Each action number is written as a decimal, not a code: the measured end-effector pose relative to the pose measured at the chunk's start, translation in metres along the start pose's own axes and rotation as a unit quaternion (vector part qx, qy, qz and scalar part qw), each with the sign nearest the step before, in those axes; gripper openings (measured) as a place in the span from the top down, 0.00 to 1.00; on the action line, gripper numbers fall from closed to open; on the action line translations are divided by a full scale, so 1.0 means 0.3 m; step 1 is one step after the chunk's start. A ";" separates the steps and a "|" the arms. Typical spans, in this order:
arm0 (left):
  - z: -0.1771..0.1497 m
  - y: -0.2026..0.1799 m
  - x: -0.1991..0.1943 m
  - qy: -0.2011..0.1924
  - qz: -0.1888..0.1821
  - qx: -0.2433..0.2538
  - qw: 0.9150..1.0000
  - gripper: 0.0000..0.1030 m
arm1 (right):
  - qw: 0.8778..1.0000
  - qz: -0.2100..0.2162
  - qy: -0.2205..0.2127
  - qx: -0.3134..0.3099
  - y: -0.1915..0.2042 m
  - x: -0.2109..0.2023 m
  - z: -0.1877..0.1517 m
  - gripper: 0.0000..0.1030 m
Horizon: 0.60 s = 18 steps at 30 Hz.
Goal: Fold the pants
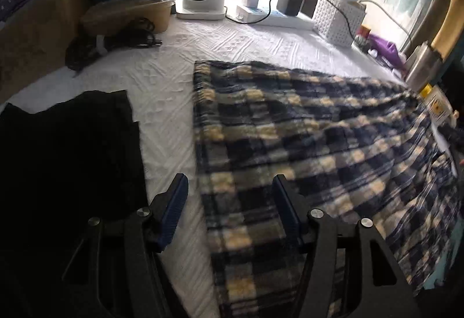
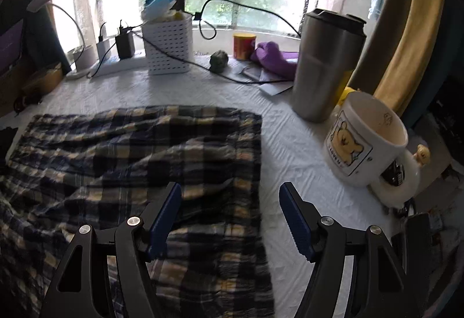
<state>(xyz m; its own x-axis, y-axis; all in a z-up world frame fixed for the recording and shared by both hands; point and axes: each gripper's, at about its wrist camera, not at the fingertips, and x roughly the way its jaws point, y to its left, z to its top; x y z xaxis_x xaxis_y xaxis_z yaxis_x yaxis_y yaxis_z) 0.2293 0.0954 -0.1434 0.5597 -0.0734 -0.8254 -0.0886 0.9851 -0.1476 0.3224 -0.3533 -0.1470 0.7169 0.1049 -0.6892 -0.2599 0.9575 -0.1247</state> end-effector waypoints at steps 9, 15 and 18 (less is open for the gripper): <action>0.035 0.015 0.031 -0.029 0.041 0.008 0.999 0.96 | 0.999 -0.030 0.038 0.021 -0.048 0.069 -0.057 0.30; 0.026 0.035 0.026 -0.030 0.057 -0.008 0.998 0.96 | 0.998 -0.033 0.047 0.028 -0.061 0.088 -0.072 0.30; 0.023 0.060 0.012 -0.032 0.078 -0.023 0.996 0.96 | 0.998 -0.038 0.046 0.028 -0.066 0.088 -0.074 0.28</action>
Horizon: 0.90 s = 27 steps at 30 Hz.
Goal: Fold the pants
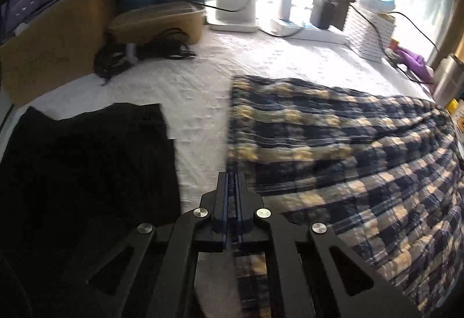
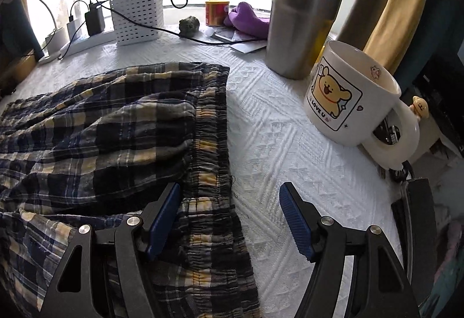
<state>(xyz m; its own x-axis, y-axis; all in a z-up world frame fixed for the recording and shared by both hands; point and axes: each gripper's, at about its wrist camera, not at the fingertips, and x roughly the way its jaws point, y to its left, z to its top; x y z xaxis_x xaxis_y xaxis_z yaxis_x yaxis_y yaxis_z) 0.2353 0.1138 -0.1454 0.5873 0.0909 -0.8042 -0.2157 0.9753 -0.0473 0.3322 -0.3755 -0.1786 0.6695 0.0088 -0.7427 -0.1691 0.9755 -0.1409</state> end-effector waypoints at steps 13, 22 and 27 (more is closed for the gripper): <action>-0.073 0.017 -0.170 -0.022 -0.032 -0.004 0.999 0.96 | 0.999 -0.018 -0.046 0.015 -0.046 -0.191 -0.072 0.27; -0.185 -0.001 -0.271 -0.035 -0.060 0.005 0.998 0.94 | 0.997 -0.037 -0.067 0.017 -0.062 -0.352 -0.232 0.26; -0.257 -0.005 -0.326 -0.043 -0.080 0.005 0.996 0.74 | 0.997 -0.047 -0.066 0.016 -0.069 -0.406 -0.337 0.24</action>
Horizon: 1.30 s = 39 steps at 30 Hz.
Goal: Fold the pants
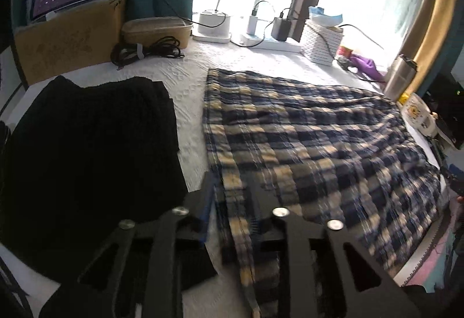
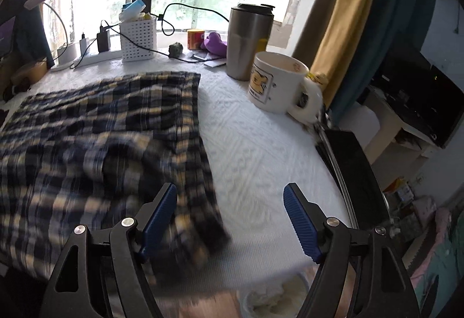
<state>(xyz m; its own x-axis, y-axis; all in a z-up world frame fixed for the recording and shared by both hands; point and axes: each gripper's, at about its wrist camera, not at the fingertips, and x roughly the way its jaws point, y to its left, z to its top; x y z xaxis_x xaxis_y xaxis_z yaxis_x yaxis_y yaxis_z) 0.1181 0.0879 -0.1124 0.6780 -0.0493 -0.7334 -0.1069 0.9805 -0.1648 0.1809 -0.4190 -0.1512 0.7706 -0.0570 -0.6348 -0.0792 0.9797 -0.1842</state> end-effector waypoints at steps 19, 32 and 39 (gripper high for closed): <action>-0.088 -0.041 -0.061 0.010 -0.017 -0.002 1.000 0.69 | 0.992 -0.040 0.011 -0.117 0.121 -0.044 -0.230 0.19; -0.093 -0.057 -0.063 0.017 -0.027 0.006 0.999 0.69 | 0.977 0.003 -0.052 -0.208 0.311 -0.073 -0.161 0.19; -0.107 -0.115 -0.062 0.019 -0.048 0.035 0.998 0.68 | 0.977 0.057 -0.068 -0.193 0.319 -0.048 -0.048 0.19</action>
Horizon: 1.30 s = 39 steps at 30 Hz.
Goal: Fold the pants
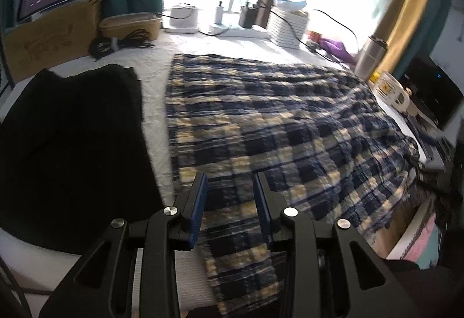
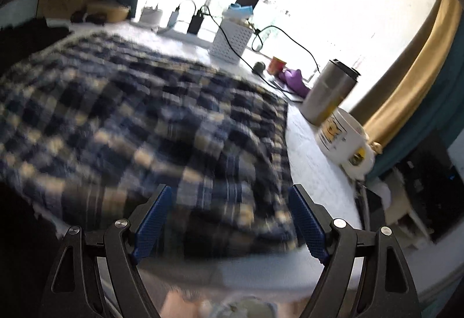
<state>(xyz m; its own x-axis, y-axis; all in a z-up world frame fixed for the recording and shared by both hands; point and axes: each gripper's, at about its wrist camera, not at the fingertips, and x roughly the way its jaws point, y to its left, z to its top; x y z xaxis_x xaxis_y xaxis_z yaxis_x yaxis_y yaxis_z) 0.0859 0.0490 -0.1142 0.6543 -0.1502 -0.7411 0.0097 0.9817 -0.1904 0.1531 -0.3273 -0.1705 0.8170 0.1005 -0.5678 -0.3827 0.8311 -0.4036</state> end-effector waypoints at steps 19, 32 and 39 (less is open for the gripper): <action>0.018 -0.023 -0.019 -0.011 0.001 0.001 1.000 0.53 | 0.999 -0.015 0.022 0.022 -0.083 -0.095 -0.188 0.19; -0.004 -0.004 0.001 0.008 0.002 0.000 1.000 0.53 | 0.991 0.086 0.009 -0.099 0.099 -0.054 -0.145 0.60; -0.004 -0.035 0.026 0.015 -0.010 0.013 1.000 0.53 | 0.988 0.128 0.008 -0.084 0.061 -0.021 -0.078 0.95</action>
<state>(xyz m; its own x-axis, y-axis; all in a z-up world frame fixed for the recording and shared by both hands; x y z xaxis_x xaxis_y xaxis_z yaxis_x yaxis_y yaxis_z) 0.0899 0.0372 -0.1187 0.6312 -0.1730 -0.7561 0.0420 0.9810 -0.1894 0.1309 -0.3256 -0.1911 0.6784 0.2859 -0.6768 -0.6429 0.6770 -0.3584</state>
